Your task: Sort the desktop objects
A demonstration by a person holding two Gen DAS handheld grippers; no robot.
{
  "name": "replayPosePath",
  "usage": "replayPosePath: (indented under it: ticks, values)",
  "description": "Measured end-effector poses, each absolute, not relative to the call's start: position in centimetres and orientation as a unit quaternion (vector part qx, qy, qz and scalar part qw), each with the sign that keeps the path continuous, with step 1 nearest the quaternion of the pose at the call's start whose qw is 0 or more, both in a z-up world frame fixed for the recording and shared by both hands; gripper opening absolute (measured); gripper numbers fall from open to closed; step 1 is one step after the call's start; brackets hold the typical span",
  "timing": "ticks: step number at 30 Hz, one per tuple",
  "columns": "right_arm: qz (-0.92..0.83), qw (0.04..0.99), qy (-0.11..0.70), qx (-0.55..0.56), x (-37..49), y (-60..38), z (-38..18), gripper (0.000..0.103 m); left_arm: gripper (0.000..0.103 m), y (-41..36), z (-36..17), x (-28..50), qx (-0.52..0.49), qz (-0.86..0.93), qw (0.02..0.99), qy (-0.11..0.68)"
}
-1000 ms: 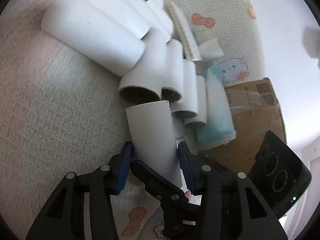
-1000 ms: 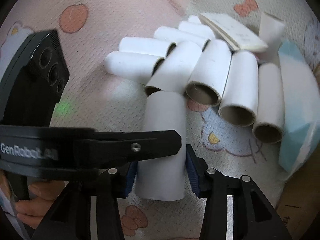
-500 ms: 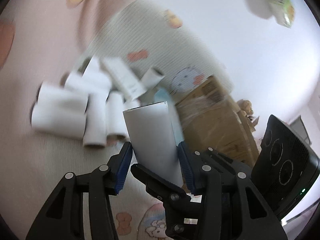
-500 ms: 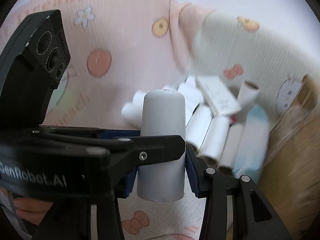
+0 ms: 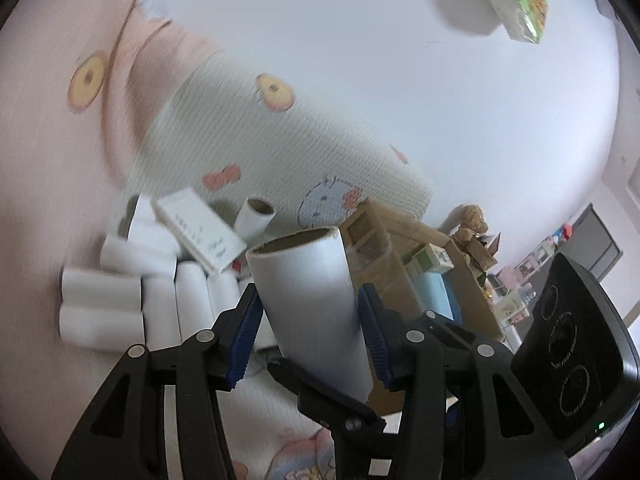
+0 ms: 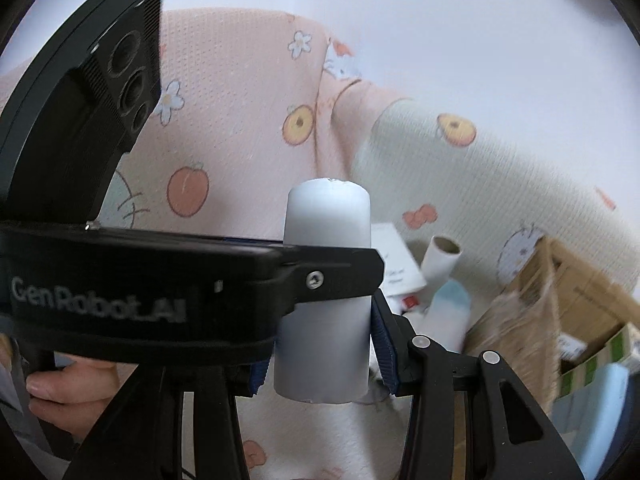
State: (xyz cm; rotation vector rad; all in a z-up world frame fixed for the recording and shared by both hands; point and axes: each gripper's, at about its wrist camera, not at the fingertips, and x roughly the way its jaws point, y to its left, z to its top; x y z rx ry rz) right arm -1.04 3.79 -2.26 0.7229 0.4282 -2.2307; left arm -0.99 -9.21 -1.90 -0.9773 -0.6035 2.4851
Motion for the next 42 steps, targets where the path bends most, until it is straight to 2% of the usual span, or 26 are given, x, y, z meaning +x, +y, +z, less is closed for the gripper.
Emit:
replayPosePath:
  ticks: [5,12,17,27,42]
  values:
    - [-0.882,0.353,0.16,0.266,-1.8,4.8,-0.5,0.041,0.052,-7.9,0.3,-2.0,-0.341,0.892,0.222,-0.196]
    - [-0.892,0.333,0.11,0.285,-4.2,7.5,1.3,0.041,0.052,-7.2,2.1,-3.8,-0.335,0.869,0.275,-0.24]
    - [-0.896,0.325,0.071,0.295,-6.1,9.9,2.9,0.041,0.052,-5.9,3.5,-5.9,-0.323,0.865,0.296,-0.244]
    - [-0.908,0.286,0.082,0.295,-8.5,13.1,4.2,0.041,0.047,-2.3,2.4,-9.9,-0.371,0.815,0.338,-0.29]
    - [-0.878,0.271,0.101,0.381,-12.5,17.1,1.8,0.042,0.047,6.1,2.5,-11.0,-0.395,0.851,0.323,-0.121]
